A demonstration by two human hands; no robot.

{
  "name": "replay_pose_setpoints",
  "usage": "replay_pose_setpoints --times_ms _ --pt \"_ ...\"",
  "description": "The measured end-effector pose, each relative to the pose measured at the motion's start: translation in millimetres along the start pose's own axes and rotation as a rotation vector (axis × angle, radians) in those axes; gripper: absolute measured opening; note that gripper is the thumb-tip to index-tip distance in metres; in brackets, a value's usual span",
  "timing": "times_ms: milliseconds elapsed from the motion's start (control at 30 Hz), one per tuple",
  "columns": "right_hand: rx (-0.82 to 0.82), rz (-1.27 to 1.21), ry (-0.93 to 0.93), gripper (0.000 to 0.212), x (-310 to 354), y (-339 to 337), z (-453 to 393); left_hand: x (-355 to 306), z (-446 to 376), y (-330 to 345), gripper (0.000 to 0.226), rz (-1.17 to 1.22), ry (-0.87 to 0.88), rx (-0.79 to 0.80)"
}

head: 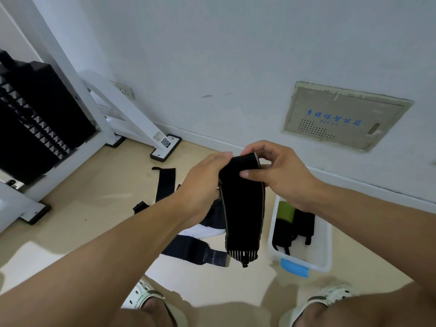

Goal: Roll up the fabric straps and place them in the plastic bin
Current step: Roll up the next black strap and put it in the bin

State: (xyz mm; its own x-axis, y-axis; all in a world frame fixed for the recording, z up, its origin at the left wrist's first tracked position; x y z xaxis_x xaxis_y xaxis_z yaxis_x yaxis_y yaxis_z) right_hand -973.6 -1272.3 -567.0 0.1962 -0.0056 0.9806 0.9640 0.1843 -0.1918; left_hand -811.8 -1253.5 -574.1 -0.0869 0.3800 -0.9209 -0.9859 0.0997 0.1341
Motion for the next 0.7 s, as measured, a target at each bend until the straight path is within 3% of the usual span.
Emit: replay_pose_setpoints --times_ms 200,400,467,533,600,700 --pt "-0.023 -0.072 0.112 0.038 -3 -6 -1 -1 -9 -10 0.03 -0.051 0.073 -0.06" --pt "0.106 -0.21 0.271 0.071 -6 6 5 -5 -6 -11 0.048 -0.035 0.175 -0.104" --pt "0.117 -0.281 0.32 0.07 -7 12 7 -5 -5 -8 0.053 -0.051 0.21 -0.102" --pt "0.101 -0.233 0.345 0.062 -11 13 7 -5 -4 -5 0.056 -0.084 0.242 -0.095" --pt "0.087 -0.15 0.339 0.066 -16 14 6 -3 -2 -1 0.058 -0.104 0.246 -0.073" --pt "0.085 0.035 0.213 0.065 -10 15 8 3 -2 3 0.061 -0.143 0.215 -0.025"
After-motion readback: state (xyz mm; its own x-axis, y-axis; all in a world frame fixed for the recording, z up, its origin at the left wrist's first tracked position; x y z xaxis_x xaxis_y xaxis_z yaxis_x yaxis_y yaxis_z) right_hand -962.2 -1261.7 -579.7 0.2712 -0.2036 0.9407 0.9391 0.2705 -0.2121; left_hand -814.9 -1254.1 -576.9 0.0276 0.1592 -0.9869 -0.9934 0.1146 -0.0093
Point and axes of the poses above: each hand's wrist, its own z-axis away from the middle knuckle, its own y-axis out of the palm, x = y × z, the point moved 5 cm from there along -z, towards the middle knuckle, and after that the axes turned 3 degrees about z, right-handed, at the moved point
